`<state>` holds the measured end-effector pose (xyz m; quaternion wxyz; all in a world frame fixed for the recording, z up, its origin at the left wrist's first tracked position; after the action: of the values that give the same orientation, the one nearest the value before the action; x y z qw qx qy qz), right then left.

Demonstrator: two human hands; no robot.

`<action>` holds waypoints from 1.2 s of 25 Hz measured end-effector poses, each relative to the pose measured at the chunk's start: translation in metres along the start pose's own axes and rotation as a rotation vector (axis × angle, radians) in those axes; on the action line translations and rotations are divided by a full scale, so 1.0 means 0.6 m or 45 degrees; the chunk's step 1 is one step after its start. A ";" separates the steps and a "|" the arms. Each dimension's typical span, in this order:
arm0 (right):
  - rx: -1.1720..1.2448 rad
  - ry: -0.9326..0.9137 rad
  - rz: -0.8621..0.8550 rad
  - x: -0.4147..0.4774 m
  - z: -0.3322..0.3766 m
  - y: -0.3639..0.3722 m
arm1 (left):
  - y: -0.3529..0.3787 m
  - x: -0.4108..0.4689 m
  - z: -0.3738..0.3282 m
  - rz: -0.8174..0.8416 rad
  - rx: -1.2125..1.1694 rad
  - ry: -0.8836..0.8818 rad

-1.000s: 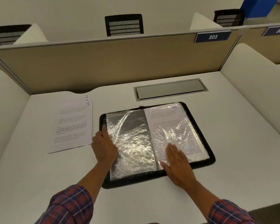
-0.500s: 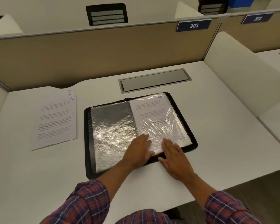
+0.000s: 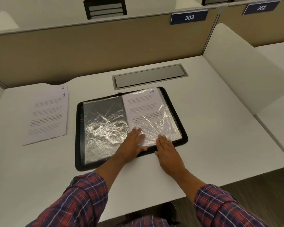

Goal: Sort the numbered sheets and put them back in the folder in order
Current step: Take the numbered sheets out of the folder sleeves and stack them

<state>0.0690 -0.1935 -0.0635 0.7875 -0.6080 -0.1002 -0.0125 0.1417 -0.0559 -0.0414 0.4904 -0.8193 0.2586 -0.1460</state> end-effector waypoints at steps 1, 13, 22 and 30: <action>0.006 -0.005 -0.006 0.007 -0.004 -0.001 | -0.001 0.008 0.000 0.023 0.008 -0.022; 0.038 -0.093 -0.204 0.002 -0.034 -0.046 | -0.021 0.017 -0.059 -0.224 0.175 0.146; 0.034 -0.230 -0.338 -0.004 0.003 -0.096 | -0.047 0.036 -0.017 -0.279 -0.167 -0.237; 0.107 -0.318 -0.338 0.018 0.044 -0.102 | -0.062 0.039 -0.015 -0.280 -0.204 -0.188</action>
<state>0.0673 -0.1832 0.0033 0.7852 -0.5527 -0.2768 -0.0366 0.1671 -0.0616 -0.0045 0.4223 -0.8877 0.1414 -0.1170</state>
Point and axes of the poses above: each hand's wrist, its own x-axis towards the middle knuckle, its own y-axis out of the palm, z = x × y, the point moved 10 cm from there along x, towards the middle knuckle, and after that the axes turned 6 degrees about -z, right-handed, at the moved point
